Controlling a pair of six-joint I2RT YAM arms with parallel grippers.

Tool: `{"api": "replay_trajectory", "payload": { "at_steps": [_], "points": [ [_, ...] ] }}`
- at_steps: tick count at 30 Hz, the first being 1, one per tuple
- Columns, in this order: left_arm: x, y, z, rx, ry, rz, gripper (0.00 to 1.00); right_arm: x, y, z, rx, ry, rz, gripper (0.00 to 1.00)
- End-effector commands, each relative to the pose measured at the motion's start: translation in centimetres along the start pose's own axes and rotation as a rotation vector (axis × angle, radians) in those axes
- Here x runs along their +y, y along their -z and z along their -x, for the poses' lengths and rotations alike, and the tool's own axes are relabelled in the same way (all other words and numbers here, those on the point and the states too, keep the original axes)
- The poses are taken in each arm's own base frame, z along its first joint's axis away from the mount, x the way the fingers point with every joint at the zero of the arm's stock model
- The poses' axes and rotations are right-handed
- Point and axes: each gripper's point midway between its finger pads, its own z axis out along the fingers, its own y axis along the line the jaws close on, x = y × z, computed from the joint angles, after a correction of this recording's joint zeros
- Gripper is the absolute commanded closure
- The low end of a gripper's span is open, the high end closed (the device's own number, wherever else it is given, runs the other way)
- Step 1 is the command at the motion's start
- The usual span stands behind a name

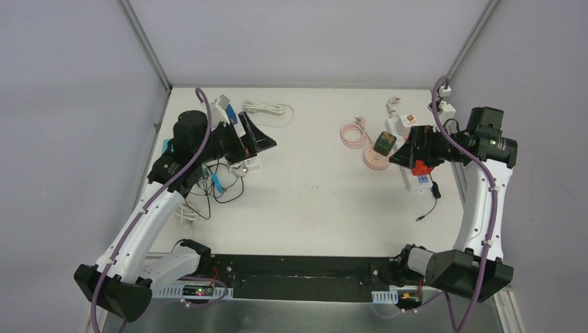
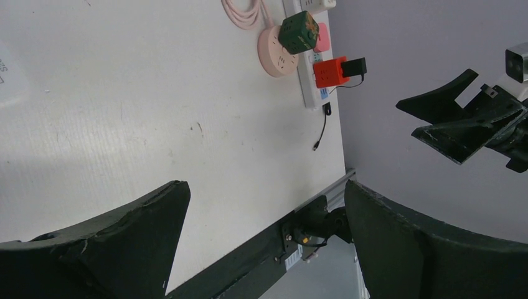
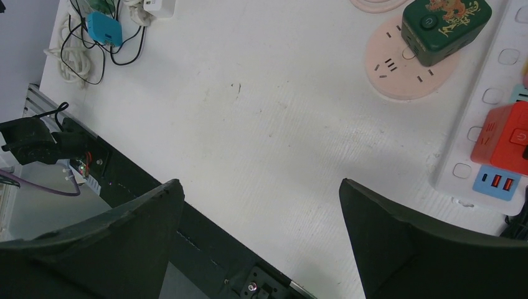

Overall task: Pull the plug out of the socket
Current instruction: Move the socket to the center of the board.

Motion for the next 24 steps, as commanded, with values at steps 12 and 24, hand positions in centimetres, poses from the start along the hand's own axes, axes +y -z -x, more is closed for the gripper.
{"api": "replay_trajectory", "payload": {
  "at_steps": [12, 24],
  "points": [
    [-0.40, 0.17, 1.12, -0.047, -0.032, -0.006, 0.01, -0.17, -0.10, 0.08, -0.012, 0.036, -0.019, 0.00],
    [-0.02, -0.19, 1.20, -0.042, -0.053, 0.006, 0.01, -0.52, -0.32, 0.00, -0.004, 0.029, -0.025, 0.00]
  ]
}}
